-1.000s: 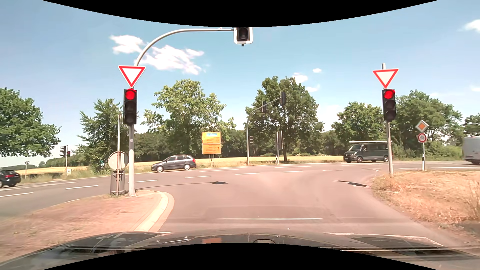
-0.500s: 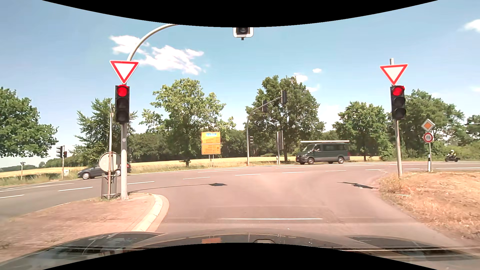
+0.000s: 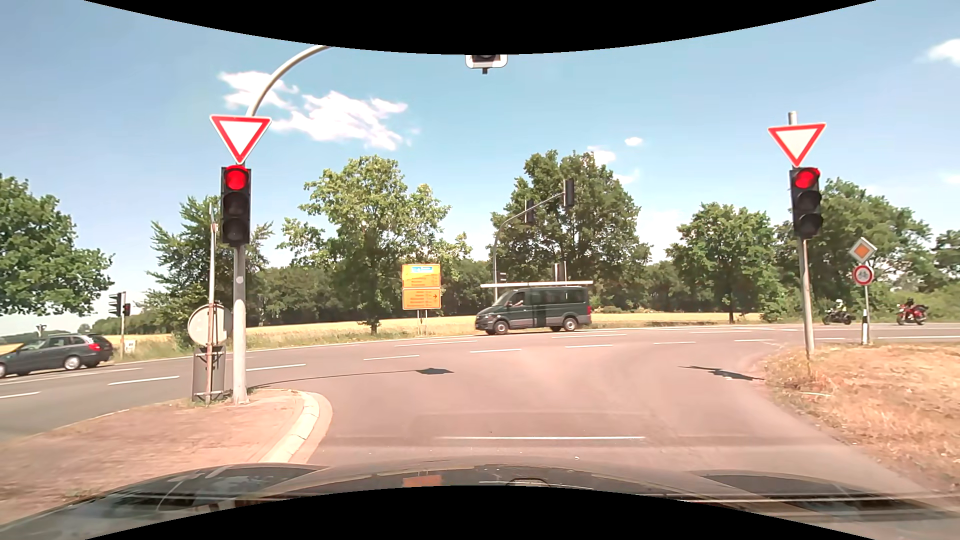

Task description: Follow the waypoints while adhering to traffic rules and regulations

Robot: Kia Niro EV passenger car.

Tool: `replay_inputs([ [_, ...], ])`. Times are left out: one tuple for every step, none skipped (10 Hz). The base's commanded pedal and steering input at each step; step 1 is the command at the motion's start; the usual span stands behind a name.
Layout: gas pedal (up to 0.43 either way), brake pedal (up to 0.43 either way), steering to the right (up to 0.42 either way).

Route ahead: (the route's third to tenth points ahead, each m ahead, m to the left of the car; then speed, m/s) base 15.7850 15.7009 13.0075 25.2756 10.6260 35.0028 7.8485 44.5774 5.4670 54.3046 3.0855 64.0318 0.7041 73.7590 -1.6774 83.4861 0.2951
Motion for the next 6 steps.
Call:
replay_inputs([
  [0.0, 0.14, -0.007],
  [0.0, 0.146, -0.007],
  [0.0, 0.152, -0.006],
  [0.0, 0.159, -0.007],
  [0.0, 0.189, -0.007],
  [0.0, 0.213, -0.006],
])
